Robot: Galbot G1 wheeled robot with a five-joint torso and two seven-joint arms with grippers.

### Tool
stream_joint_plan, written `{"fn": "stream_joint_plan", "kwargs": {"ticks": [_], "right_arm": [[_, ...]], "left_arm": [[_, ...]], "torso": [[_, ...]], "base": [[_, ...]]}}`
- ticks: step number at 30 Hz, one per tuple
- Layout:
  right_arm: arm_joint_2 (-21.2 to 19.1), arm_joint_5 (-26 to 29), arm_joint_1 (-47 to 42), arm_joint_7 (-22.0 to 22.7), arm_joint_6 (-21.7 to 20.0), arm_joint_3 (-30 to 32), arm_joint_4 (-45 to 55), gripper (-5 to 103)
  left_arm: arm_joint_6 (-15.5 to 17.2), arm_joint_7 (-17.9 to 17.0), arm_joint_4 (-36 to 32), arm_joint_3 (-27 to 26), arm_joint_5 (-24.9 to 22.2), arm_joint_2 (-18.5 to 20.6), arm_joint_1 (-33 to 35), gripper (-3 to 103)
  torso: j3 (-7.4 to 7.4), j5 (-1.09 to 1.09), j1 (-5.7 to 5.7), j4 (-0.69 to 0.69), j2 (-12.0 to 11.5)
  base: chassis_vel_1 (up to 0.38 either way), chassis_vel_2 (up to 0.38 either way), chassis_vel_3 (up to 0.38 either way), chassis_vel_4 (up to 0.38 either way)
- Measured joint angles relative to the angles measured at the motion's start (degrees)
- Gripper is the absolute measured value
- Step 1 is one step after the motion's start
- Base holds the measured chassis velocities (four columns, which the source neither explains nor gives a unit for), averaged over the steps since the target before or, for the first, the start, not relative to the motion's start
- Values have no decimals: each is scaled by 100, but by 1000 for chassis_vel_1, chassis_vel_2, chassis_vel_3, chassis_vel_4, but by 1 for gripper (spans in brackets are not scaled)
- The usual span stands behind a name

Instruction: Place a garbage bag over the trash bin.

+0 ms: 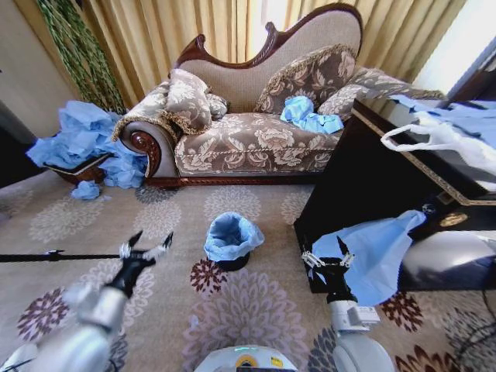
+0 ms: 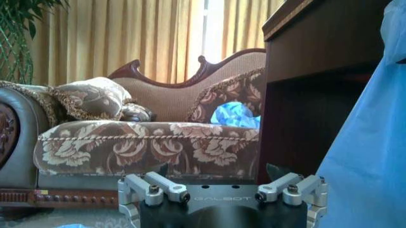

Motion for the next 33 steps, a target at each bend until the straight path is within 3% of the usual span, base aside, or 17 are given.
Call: {"fn": "stream_joint_plan", "kwargs": {"ticks": [1,4,18,25,28,33], "right_arm": [[0,0,0,0,0,0,0,100],[0,0,0,0,0,1,0,100],[0,0,0,0,0,1,0,100],[0,0,0,0,0,1,0,100],[0,0,0,0,0,1,0,100],[0,0,0,0,0,1,0,100]], "left_arm": [[0,0,0,0,0,0,0,100],[-302,190,-105,362,586,-261,349,100],[-184,92,-80,773,560,-20,368,100],[-107,38,-65,572,59,326,118,100],[-62,-49,-59,416,-346,734,-254,100],[88,-131,-55,343,-632,781,-518,100]], "torso": [[0,0,0,0,0],[1,-2,1,0,0],[1,-5,2,1,0],[1,-4,2,0,0],[2,-5,2,-1,0],[2,-5,2,0,0]], "base": [[0,0,0,0],[0,0,0,0],[0,0,0,0],[0,0,0,0],[0,0,0,0],[0,0,0,0]]}}
